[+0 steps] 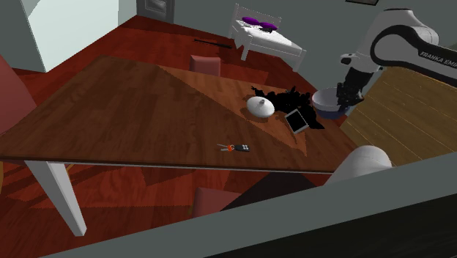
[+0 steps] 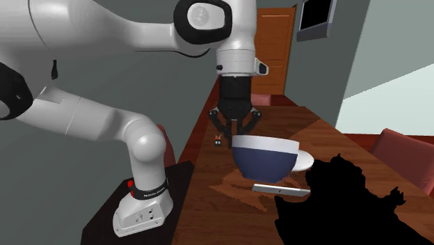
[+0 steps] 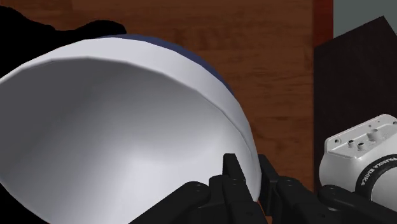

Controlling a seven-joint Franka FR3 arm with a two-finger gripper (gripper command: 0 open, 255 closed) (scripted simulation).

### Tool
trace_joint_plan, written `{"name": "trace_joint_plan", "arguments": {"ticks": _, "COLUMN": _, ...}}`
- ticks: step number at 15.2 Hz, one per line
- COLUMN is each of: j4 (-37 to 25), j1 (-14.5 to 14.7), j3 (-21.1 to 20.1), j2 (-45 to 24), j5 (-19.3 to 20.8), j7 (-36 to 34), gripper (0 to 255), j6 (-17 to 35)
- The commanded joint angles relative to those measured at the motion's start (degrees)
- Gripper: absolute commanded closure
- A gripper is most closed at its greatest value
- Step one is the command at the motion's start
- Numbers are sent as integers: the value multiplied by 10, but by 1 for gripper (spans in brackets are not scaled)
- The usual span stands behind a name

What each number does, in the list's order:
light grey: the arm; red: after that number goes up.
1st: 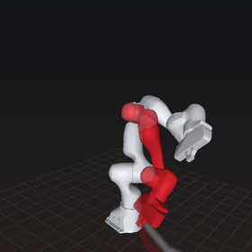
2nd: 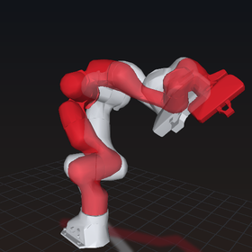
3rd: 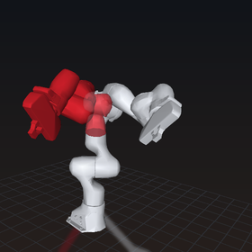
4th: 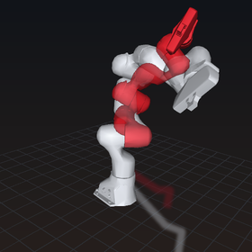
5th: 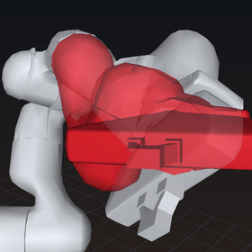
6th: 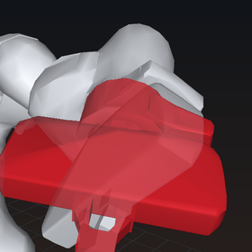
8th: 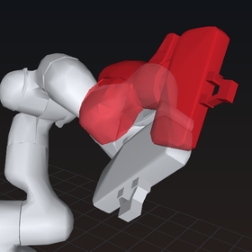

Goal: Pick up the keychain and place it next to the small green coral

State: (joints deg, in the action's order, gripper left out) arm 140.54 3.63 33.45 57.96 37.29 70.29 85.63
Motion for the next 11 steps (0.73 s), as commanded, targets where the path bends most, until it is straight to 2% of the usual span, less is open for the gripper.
{"name": "trace_joint_plan", "arguments": {"ticks": 1, "j4": -13, "j1": -27, "j3": 21, "j2": 48, "j5": 23, "j7": 31, "gripper": 255, "j6": 4}}
{"name": "trace_joint_plan", "arguments": {"ticks": 6, "j4": -62, "j1": -35, "j3": 86, "j2": 31, "j5": 67, "j7": 102, "gripper": 255, "j6": 14}}
{"name": "trace_joint_plan", "arguments": {"ticks": 11, "j4": -127, "j1": -16, "j3": 157, "j2": 14, "j5": 110, "j7": 164, "gripper": 255, "j6": 18}}
